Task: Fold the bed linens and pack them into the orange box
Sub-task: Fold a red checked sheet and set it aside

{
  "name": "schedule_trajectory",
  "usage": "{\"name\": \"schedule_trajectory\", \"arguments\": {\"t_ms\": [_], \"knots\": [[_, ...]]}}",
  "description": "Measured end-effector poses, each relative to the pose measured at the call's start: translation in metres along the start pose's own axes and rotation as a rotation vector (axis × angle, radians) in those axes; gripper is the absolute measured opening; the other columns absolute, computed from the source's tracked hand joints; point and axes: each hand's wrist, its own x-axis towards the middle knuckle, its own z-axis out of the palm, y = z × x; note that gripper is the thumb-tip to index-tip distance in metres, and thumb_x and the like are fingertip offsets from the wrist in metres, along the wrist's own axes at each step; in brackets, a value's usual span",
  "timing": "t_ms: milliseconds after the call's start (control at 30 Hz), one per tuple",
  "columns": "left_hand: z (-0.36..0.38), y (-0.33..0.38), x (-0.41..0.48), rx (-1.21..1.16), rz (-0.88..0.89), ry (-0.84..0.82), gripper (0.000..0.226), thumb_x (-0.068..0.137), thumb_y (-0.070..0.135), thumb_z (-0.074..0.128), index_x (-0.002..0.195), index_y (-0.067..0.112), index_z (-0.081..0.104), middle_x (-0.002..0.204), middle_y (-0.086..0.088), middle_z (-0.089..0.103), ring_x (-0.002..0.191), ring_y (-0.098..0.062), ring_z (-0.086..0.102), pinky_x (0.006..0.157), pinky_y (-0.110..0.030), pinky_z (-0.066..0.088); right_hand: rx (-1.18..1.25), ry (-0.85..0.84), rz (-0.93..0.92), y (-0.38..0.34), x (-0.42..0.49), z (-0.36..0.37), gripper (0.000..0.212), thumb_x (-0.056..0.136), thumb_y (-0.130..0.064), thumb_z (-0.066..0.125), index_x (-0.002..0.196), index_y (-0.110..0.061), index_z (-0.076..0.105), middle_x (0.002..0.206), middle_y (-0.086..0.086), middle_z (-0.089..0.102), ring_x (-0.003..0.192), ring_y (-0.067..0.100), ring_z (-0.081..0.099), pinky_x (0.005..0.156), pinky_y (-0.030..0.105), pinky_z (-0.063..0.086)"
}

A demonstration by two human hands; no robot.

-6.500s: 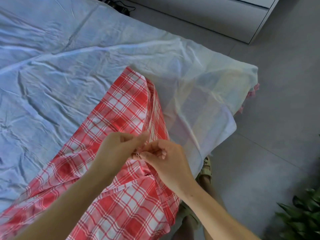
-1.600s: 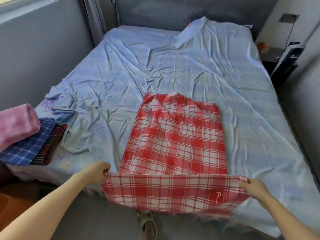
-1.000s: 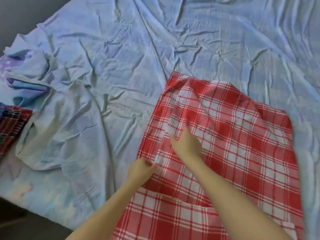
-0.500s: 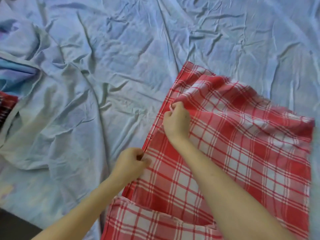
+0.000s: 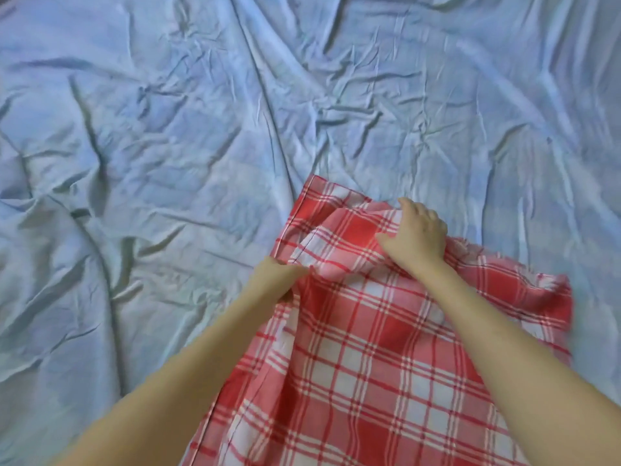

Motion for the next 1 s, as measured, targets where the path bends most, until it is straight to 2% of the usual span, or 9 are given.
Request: {"name": "schedule_trajectory", "arguments": {"t_ms": [100,200,333,533,600,667,700,833,1000], "knots": [[0.016,0.042,0.024,-0.036,-0.053,-0.056,0.034,0.069,0.03,0.076,0.056,0.016,0.048,0.045,-0.001,0.039,0.036,-0.012,0.036,0.038,-0.016,0.029,0.073,-0.282,0.069,0.03,0.022,-0.008,0.047,0.072,-0.039,0.073,0.114,-0.02,0.062,0.114,0.011,0.065,0.111,0.031,0.058,0.093,0.038,0.041],[0.027,0.078,0.037,-0.005,-0.27,-0.242,0.045,0.081,0.053,0.061,0.061,0.017,0.043,0.047,0.003,0.039,0.034,-0.009,0.031,0.036,-0.013,0.019,0.348,-0.227,-0.147,0.057,-0.005,-0.017,0.023,0.068,-0.022,0.077,0.089,-0.02,0.069,0.091,0.002,0.07,0.091,0.025,0.065,0.079,0.037,0.046],[0.051,0.099,0.046,0.215,-0.277,-0.358,0.055,0.072,0.07,0.058,0.069,0.016,0.061,0.062,-0.001,0.052,0.046,-0.013,0.047,0.044,-0.017,0.033,0.427,-0.196,-0.566,0.084,-0.065,-0.024,0.04,0.058,-0.011,0.066,0.089,-0.035,0.056,0.079,-0.019,0.062,0.075,0.005,0.055,0.069,0.032,0.041],[0.094,0.118,0.028,0.376,-0.245,-0.474,0.044,0.079,0.054,0.064,0.086,0.01,0.064,0.057,0.0,0.058,0.042,-0.008,0.052,0.042,-0.016,0.039,0.398,-0.31,-0.696,0.11,-0.093,0.004,0.056,0.061,0.001,0.059,0.099,-0.04,0.062,0.077,-0.017,0.053,0.074,0.004,0.049,0.066,0.025,0.037],[0.105,0.121,0.016,0.522,-0.185,-0.475,0.071,0.077,0.068,0.056,0.109,0.005,0.064,0.074,-0.004,0.07,0.062,-0.013,0.067,0.049,-0.017,0.044,0.423,-0.293,-0.655,0.115,-0.095,0.006,0.054,0.066,0.0,0.056,0.104,-0.038,0.062,0.08,-0.016,0.057,0.076,0.007,0.054,0.065,0.03,0.046],[0.112,0.121,0.005,0.669,-0.14,-0.444,0.091,0.073,0.079,0.045,0.13,0.008,0.053,0.122,-0.01,0.063,0.109,-0.024,0.061,0.082,-0.027,0.049,0.435,-0.256,-0.614,0.117,-0.092,0.005,0.053,0.069,-0.002,0.047,0.11,-0.032,0.061,0.086,-0.013,0.063,0.079,0.013,0.06,0.068,0.036,0.051],[0.114,0.121,-0.002,0.719,-0.114,-0.423,0.09,0.071,0.079,0.047,0.128,0.01,0.055,0.126,-0.008,0.059,0.116,-0.025,0.056,0.091,-0.031,0.044,0.438,-0.217,-0.603,0.119,-0.091,0.002,0.052,0.069,-0.003,0.044,0.111,-0.029,0.06,0.088,-0.011,0.065,0.08,0.014,0.061,0.069,0.036,0.052],[0.109,0.12,-0.022,0.497,0.123,-0.363,0.028,0.076,0.036,0.074,0.083,0.008,0.073,0.073,-0.002,0.068,0.07,-0.012,0.062,0.071,-0.024,0.047,0.545,-0.103,-0.497,0.121,-0.089,-0.005,0.063,0.061,0.003,0.05,0.114,-0.033,0.049,0.087,-0.003,0.065,0.081,0.014,0.058,0.074,0.022,0.044],[0.082,0.127,-0.03,-0.101,0.143,0.004,0.018,0.08,0.019,0.071,0.075,0.002,0.069,0.056,-0.005,0.066,0.051,-0.016,0.061,0.063,-0.028,0.052,0.514,-0.077,-0.419,0.137,-0.073,-0.022,0.067,0.067,-0.022,0.067,0.127,-0.038,0.042,0.098,-0.004,0.062,0.093,0.018,0.056,0.086,0.029,0.04]]}}
